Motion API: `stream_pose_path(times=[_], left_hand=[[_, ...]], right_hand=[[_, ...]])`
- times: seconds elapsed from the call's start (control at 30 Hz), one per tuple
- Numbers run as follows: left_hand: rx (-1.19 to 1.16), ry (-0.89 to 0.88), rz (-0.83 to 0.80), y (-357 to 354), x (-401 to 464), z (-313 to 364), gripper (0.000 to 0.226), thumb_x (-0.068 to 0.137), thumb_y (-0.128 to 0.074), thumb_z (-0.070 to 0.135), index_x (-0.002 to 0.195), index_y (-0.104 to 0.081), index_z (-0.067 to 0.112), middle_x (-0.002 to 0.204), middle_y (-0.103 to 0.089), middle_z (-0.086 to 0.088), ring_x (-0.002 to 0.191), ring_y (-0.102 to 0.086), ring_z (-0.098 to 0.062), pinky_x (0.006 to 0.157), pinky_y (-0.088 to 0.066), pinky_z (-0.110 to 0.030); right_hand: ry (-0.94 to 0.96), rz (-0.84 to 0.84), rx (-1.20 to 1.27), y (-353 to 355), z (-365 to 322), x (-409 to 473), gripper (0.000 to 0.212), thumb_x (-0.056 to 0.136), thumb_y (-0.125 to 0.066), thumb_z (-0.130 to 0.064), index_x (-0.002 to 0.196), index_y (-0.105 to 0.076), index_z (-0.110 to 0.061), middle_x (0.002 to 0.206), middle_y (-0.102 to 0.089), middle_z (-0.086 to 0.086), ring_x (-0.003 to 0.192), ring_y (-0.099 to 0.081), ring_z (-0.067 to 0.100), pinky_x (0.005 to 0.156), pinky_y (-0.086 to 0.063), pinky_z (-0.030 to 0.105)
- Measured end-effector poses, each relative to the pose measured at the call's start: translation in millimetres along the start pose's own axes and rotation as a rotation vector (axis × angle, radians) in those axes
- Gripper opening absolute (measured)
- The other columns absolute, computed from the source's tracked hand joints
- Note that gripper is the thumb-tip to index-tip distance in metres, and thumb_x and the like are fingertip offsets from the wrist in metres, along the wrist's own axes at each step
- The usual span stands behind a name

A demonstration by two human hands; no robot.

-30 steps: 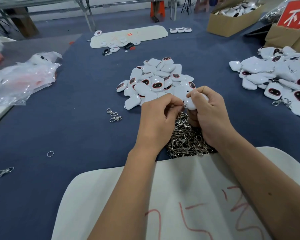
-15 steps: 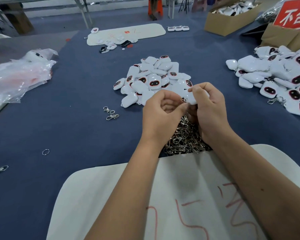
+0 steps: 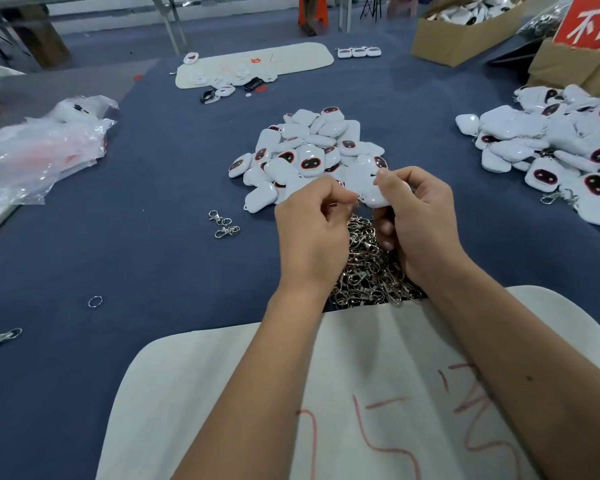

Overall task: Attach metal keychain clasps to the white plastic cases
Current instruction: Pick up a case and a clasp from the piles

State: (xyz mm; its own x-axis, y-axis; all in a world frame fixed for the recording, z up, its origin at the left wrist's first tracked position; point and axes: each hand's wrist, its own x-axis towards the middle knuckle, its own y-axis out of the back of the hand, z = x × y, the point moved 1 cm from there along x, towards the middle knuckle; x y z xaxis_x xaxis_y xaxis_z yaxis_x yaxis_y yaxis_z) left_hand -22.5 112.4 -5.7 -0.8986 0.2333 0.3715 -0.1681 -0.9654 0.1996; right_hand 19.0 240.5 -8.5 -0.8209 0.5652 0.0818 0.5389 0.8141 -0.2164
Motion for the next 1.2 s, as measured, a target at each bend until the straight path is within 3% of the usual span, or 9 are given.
stream_pose_path(times=[0.1, 0.2, 0.33, 0.47, 0.67, 0.83, 0.93, 1.03, 1.2], left_hand=[[0.246, -0.213, -0.089, 1.8, -0.3, -0.1, 0.019, 0.087, -0.064, -0.006, 0.082, -0.073, 0.01, 0.077, -0.07, 0.005, 0.073, -0.063, -0.015, 0.069, -0.053, -0.038], [0.35, -0.26, -0.139, 3.2, 1.1, -0.4, 0.022, 0.085, -0.06, -0.007, 0.082, -0.073, 0.011, 0.074, -0.067, 0.007, 0.072, -0.06, -0.018, 0.068, -0.052, -0.041], [-0.151, 0.176, 0.017, -1.1, -0.4, 0.2, 0.015, 0.089, -0.072, -0.004, 0.088, -0.077, 0.01, 0.081, -0.077, -0.005, 0.076, -0.073, -0.016, 0.078, -0.059, -0.03], [-0.582, 0.495, -0.023, 1.4, 5.2, -1.5, 0.013, 0.094, -0.066, -0.006, 0.096, -0.074, 0.004, 0.085, -0.077, -0.011, 0.072, -0.07, -0.013, 0.069, -0.056, -0.019], [-0.536, 0.367, -0.088, 0.7, 3.8, 3.7, 0.014, 0.089, -0.074, -0.003, 0.089, -0.074, 0.01, 0.081, -0.075, -0.01, 0.079, -0.07, -0.022, 0.081, -0.059, -0.033], [-0.411, 0.238, -0.079, 4.0, 4.5, 4.3, 0.017, 0.089, -0.074, -0.003, 0.084, -0.07, 0.013, 0.078, -0.072, 0.001, 0.072, -0.065, -0.011, 0.069, -0.053, -0.021], [-0.344, 0.161, -0.076, 4.2, 4.3, 6.0, 0.016, 0.088, -0.072, -0.006, 0.084, -0.068, 0.009, 0.078, -0.068, -0.002, 0.071, -0.057, -0.017, 0.072, -0.052, -0.029], [-0.281, 0.092, -0.048, 4.7, 4.1, 7.1, 0.016, 0.088, -0.072, -0.005, 0.083, -0.067, 0.009, 0.079, -0.067, -0.01, 0.069, -0.053, -0.021, 0.068, -0.049, -0.032], [-0.174, 0.04, 0.016, 2.9, 1.4, 5.6, 0.012, 0.085, -0.076, -0.004, 0.078, -0.07, 0.004, 0.07, -0.065, -0.003, 0.06, -0.049, -0.009, 0.059, -0.047, -0.021]], right_hand=[[0.034, 0.035, -0.043, 1.1, 0.1, -1.0, 0.022, 0.099, -0.066, -0.026, 0.084, -0.056, -0.013, 0.055, -0.06, 0.001, 0.04, -0.042, 0.014, 0.037, -0.038, 0.023], [0.092, 0.078, -0.155, 0.0, 0.3, -2.3, 0.025, 0.096, -0.067, -0.03, 0.081, -0.055, -0.014, 0.059, -0.067, 0.005, 0.039, -0.045, 0.017, 0.037, -0.043, 0.027], [0.106, 0.05, -0.061, -0.7, -0.5, -0.9, 0.019, 0.1, -0.067, -0.025, 0.089, -0.06, -0.012, 0.057, -0.059, 0.005, 0.041, -0.047, 0.016, 0.04, -0.043, 0.026], [0.123, -0.074, 0.065, 0.4, -3.0, -0.1, 0.012, 0.106, -0.059, -0.02, 0.098, -0.065, -0.012, 0.058, -0.053, 0.003, 0.046, -0.046, 0.016, 0.042, -0.043, 0.026], [0.086, -0.166, 0.111, -1.3, -5.2, -1.9, 0.018, 0.109, -0.054, -0.02, 0.1, -0.067, -0.013, 0.065, -0.056, 0.005, 0.053, -0.047, 0.017, 0.046, -0.045, 0.027], [0.07, -0.143, 0.075, -0.3, -4.0, -2.5, 0.017, 0.107, -0.057, -0.016, 0.101, -0.071, -0.009, 0.064, -0.053, 0.004, 0.052, -0.047, 0.019, 0.047, -0.046, 0.028], [0.07, -0.106, 0.058, -0.8, -3.1, -2.0, 0.014, 0.105, -0.06, -0.016, 0.101, -0.069, -0.007, 0.063, -0.054, 0.003, 0.049, -0.045, 0.018, 0.045, -0.044, 0.028], [0.059, -0.072, 0.038, -0.6, -1.3, -0.7, 0.013, 0.104, -0.064, -0.02, 0.096, -0.063, -0.01, 0.06, -0.053, 0.002, 0.045, -0.039, 0.015, 0.041, -0.037, 0.024], [0.022, -0.065, 0.085, 0.7, 0.6, 1.4, 0.021, 0.103, -0.065, -0.025, 0.086, -0.057, -0.015, 0.055, -0.04, 0.003, 0.04, -0.023, 0.011, 0.041, -0.022, 0.019]])
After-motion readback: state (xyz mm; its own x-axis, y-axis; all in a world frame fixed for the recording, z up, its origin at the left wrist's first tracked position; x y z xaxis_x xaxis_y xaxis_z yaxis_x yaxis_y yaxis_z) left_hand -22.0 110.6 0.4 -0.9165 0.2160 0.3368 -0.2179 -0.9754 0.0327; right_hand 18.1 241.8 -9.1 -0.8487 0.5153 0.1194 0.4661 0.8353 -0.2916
